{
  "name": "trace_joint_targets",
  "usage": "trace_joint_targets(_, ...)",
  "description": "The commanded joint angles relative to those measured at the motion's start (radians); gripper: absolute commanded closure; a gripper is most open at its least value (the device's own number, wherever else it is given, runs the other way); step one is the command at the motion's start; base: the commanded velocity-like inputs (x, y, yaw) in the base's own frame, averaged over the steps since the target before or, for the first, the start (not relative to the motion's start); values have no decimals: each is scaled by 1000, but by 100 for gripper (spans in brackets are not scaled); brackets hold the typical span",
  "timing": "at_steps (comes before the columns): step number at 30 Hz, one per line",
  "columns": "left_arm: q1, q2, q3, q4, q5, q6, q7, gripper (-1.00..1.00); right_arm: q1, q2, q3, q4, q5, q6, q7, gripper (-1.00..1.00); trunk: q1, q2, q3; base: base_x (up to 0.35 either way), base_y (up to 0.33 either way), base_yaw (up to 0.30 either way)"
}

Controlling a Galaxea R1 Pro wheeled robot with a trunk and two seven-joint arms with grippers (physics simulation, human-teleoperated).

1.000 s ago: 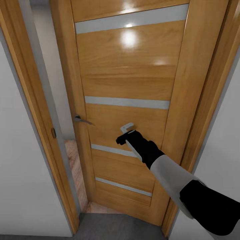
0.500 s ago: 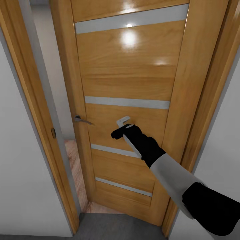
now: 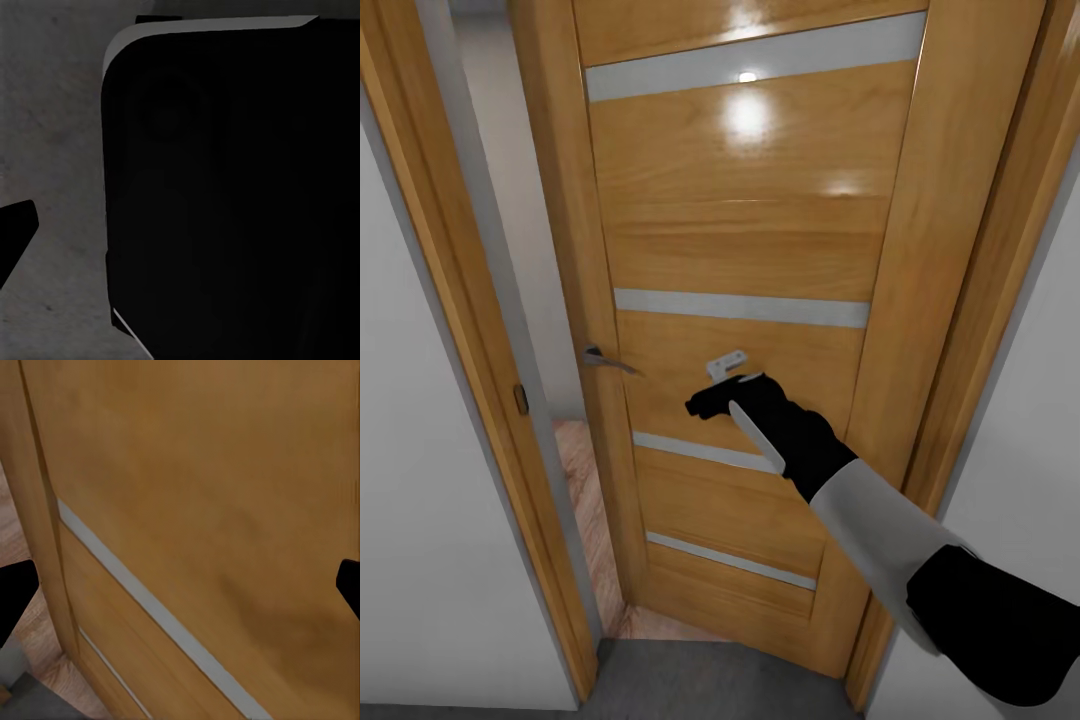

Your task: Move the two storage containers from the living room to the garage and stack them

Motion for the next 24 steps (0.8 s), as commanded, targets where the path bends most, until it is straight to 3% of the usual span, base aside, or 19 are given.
trace_joint_targets(1, -1, -1, 2, 0, 1, -2, 0, -100, -7, 0, 7, 5, -15, -3, -14, -100, 0, -1, -1, 0, 0, 0)
trace_joint_targets(6, -2, -2, 3, -1, 1, -3, 0, -100, -19, 0, 35, 10, -43, -1, -30, -100, 0, -1, -1, 0, 0, 0)
trace_joint_targets(12, -2, -1, 3, -1, 1, -4, 1, -100, 9, 0, 67, 7, -12, 10, 3, -100, 0, -1, -1, 0, 0, 0)
trace_joint_targets(16, -2, -2, 3, -1, 1, -4, 0, -100, 11, 0, 67, 6, 7, 10, 7, -100, 0, -1, -1, 0, 0, 0)
trace_joint_targets(24, -2, -2, 3, -1, 1, -4, 0, -100, 11, 0, 97, 0, 36, 11, -27, -100, 0, -1, -1, 0, 0, 0)
